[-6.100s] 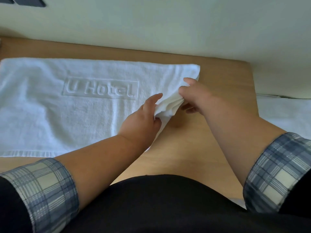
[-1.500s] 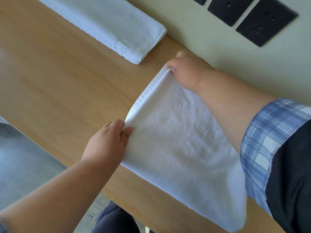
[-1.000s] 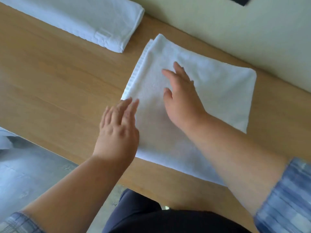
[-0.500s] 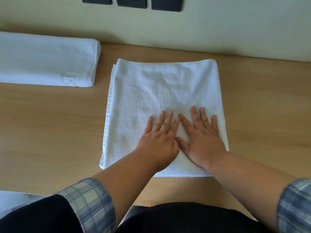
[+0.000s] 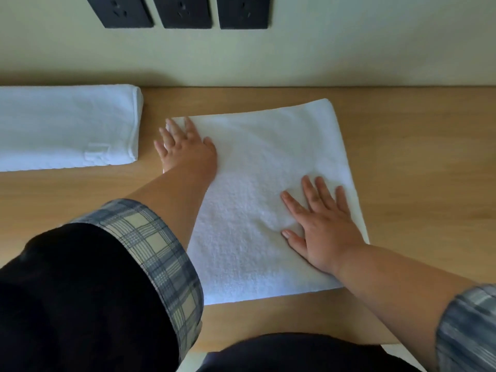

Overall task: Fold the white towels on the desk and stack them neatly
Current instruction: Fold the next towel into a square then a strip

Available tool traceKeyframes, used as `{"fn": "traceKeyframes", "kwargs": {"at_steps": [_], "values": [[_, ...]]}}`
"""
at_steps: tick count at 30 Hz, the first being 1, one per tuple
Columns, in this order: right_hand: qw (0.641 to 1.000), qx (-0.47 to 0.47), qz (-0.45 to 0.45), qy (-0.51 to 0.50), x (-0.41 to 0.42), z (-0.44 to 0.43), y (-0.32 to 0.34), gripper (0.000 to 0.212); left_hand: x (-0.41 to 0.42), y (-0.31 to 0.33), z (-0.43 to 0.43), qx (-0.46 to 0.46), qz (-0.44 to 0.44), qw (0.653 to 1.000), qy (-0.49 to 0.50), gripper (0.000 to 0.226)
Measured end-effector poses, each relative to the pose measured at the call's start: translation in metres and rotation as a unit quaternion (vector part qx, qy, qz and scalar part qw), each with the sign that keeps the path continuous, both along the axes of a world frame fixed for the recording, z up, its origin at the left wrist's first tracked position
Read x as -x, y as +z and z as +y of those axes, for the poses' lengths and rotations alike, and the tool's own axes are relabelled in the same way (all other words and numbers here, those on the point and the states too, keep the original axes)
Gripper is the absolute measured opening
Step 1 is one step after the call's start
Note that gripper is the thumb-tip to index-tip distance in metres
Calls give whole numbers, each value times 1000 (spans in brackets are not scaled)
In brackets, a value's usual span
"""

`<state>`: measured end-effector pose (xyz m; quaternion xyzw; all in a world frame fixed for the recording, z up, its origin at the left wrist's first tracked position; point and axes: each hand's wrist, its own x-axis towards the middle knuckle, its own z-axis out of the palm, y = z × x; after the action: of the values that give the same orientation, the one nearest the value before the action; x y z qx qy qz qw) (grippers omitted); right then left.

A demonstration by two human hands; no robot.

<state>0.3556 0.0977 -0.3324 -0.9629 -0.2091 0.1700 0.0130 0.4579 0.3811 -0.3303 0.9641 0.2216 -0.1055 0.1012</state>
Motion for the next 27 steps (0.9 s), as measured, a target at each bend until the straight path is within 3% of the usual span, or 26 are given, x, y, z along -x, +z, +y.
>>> {"fn": "traceKeyframes", "kwargs": {"at_steps": [3,5,10,18,21,23,27], "values": [[1000,3,7,1,1,0,3,72,34,4,-42,54,-73,985,-147,64],[1000,5,4,1,1,0,3,73,70,-1,-60,68,-43,962,-260,65],[1000,6,-2,6,1,-1,-2,72,76,-14,-27,9,-4,988,-154,72],[999,-25,28,-17,-1,3,7,75,76,-13,-30,-22,-17,990,-137,71],[994,-85,18,-64,-12,21,10,70,76,-13,-31,-28,-23,990,-137,71],[994,-111,0,-21,-30,42,8,62,77,-14,-31,-31,-23,989,-140,71],[996,-77,5,47,-91,69,2,60,78,-15,-30,-38,-26,989,-142,71]]}}
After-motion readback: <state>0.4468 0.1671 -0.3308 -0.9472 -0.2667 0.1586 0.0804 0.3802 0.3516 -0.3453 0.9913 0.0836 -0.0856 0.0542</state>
